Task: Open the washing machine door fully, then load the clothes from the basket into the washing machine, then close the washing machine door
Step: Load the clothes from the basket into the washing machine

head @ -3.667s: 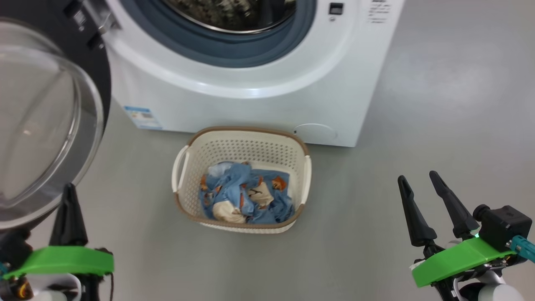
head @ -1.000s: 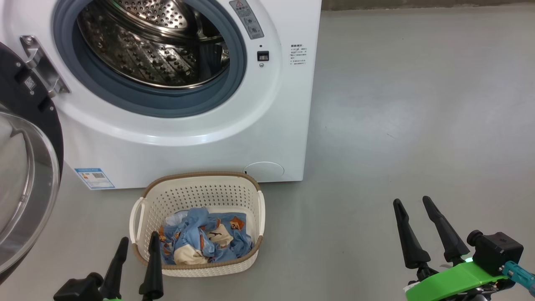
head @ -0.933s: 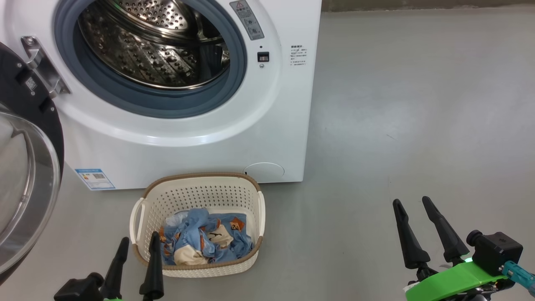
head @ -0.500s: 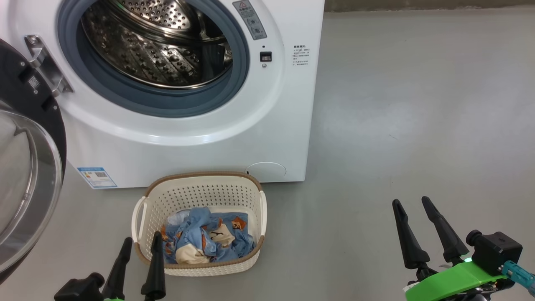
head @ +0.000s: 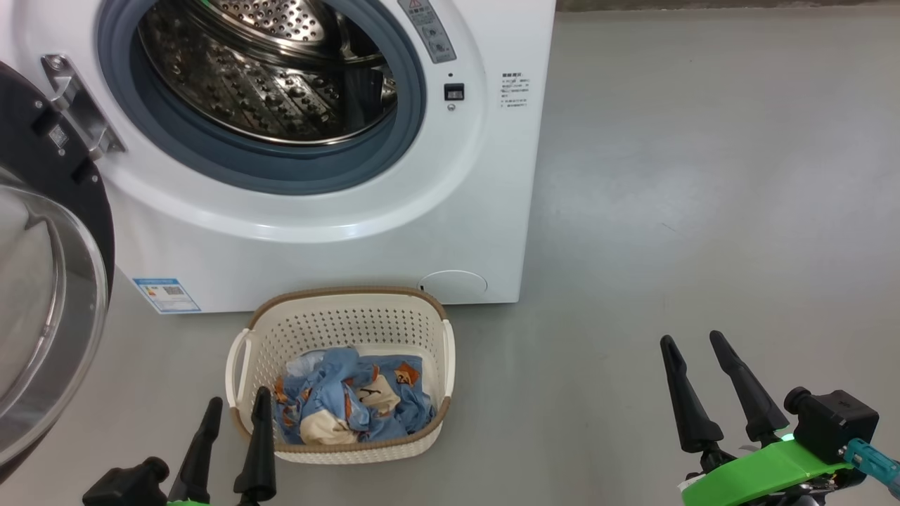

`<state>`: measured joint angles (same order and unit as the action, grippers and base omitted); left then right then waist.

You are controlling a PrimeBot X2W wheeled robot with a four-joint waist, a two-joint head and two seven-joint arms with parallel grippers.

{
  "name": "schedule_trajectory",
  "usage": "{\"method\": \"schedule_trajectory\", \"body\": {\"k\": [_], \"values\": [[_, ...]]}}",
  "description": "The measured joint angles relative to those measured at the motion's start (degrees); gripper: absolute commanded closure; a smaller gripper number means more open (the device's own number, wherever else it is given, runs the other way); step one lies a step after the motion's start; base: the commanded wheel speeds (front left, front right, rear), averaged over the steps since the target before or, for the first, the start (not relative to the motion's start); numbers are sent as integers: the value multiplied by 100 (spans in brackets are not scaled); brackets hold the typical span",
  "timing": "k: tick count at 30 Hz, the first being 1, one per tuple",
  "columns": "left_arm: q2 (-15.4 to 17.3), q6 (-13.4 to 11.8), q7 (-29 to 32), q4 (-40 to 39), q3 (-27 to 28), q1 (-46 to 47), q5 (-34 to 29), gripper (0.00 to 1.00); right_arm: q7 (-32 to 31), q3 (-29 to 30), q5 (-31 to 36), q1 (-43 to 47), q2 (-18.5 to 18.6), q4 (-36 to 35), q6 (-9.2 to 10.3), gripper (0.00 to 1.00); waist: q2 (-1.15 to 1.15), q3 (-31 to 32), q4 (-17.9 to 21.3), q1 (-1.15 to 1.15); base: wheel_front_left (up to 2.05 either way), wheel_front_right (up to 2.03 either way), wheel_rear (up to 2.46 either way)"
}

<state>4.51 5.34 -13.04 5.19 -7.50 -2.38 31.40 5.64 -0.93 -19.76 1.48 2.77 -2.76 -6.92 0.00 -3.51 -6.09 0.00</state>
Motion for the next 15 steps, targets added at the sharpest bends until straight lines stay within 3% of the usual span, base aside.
{"method": "schedule_trajectory", "body": {"k": [5,13,15], "values": [[1,-2,0,-22,24,1,79,0,1,0,0,0,0,8,0,0,0,-31,-13,0,86,-181,95],[31,-7,-1,-27,16,5,66,0,2,0,0,0,-1,35,0,0,0,-66,-43,0,149,-240,91],[40,-171,-10,-38,71,9,-9,0,3,-1,0,-1,-4,36,0,0,0,-72,-51,0,163,-210,48]]}}
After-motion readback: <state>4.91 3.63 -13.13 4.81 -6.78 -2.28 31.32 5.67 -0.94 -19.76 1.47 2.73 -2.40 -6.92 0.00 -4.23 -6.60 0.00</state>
